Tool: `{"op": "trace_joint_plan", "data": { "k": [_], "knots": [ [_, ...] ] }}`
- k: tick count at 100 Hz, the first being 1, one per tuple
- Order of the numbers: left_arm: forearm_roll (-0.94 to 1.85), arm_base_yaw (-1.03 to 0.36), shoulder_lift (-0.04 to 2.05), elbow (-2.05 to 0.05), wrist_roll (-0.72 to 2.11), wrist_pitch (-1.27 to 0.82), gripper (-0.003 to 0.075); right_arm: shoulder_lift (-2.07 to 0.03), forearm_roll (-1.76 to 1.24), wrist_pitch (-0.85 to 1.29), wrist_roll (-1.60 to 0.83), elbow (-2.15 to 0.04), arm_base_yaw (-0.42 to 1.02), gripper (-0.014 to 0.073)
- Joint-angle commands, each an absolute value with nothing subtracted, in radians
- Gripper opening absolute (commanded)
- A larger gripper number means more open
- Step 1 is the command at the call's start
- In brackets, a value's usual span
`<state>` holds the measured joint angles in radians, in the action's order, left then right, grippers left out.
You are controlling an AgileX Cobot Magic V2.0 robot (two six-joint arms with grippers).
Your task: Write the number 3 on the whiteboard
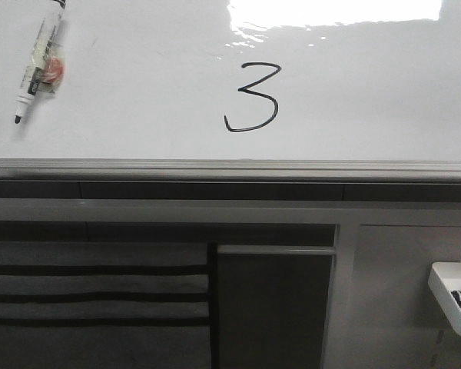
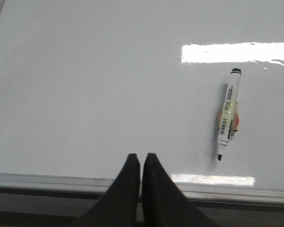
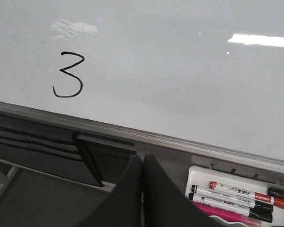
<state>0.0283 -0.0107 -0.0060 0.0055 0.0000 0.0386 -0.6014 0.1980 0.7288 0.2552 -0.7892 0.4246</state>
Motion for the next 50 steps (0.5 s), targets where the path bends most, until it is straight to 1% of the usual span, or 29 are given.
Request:
{"op": "trace_joint_plan", "data": {
  "k": [1,8,20,30,42,50],
  "knots": [
    [0.027,-0.017,-0.038,0.009,-0.006,0.114,-0.0018,-0.541,0.237,0.624,0.253,-0.756,0.38,-0.0074],
    [0.027,-0.017,-0.038,0.009,-0.006,0.114,-0.0018,-0.464,0.222,0.529,0.253,-0.652,0.32,-0.0074],
    [0.027,-0.017,-0.038,0.009,-0.006,0.114,-0.0018,-0.304,0.192,0.242,0.253,-0.426,0.211,-0.0074],
    [0.027,-0.017,-0.038,0.009,-0.006,0.114,-0.0018,-0.161,0.112,0.058,0.253,-0.236,0.126,-0.0074],
    [0.027,-0.017,-0.038,0.009,-0.006,0.114,-0.0018,-0.046,0.054,-0.019,0.253,-0.07,0.056,-0.0074],
    [0.027,-0.017,-0.038,0.009,-0.006,0.112,-0.0018,-0.001,0.047,-0.043,0.253,0.002,0.02,-0.0074]
  ]
}}
